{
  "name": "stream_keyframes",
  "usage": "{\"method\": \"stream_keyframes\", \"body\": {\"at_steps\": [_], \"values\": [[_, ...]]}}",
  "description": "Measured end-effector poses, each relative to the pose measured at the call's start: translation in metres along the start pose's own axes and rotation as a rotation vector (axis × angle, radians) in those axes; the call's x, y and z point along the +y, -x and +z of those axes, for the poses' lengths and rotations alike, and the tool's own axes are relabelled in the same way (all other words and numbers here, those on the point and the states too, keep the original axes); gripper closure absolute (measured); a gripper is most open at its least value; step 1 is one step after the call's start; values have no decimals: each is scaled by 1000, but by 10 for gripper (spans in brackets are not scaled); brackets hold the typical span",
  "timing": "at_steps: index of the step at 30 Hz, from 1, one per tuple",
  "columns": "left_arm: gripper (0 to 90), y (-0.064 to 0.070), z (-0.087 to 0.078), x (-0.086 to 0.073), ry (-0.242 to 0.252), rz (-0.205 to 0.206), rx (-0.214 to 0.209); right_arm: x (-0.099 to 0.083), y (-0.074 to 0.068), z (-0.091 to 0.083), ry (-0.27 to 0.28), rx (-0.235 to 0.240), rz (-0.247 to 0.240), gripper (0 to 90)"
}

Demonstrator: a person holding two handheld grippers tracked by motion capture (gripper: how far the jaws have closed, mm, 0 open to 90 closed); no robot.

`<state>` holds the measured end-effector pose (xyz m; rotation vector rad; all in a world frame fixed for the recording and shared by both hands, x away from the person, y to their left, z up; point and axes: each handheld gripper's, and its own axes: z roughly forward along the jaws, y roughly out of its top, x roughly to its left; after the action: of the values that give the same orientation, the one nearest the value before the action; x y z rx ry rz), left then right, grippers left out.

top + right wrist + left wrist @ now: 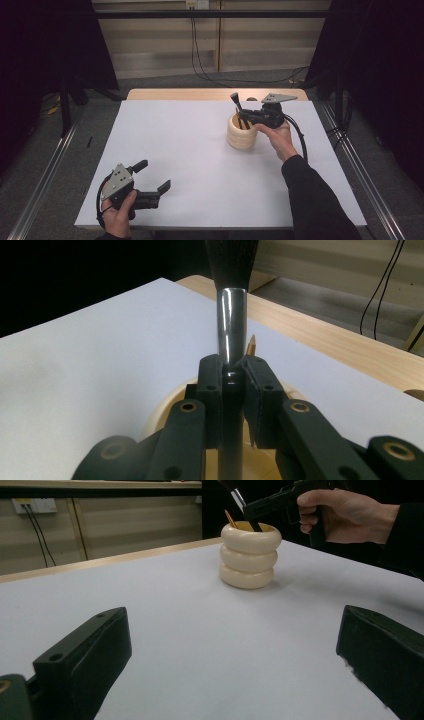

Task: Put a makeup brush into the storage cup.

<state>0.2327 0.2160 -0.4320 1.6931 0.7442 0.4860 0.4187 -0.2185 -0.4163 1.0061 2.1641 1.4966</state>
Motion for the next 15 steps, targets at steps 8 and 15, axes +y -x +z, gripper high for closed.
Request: {"method": "stream_keyframes", "body": {"at_steps": [8,15], "values": [[11,-1,1,0,0,1,-7,-2,1,1,-1,1,7,782],[11,-1,1,0,-5,1,1,-3,2,-1,-5,4,7,753]]}}
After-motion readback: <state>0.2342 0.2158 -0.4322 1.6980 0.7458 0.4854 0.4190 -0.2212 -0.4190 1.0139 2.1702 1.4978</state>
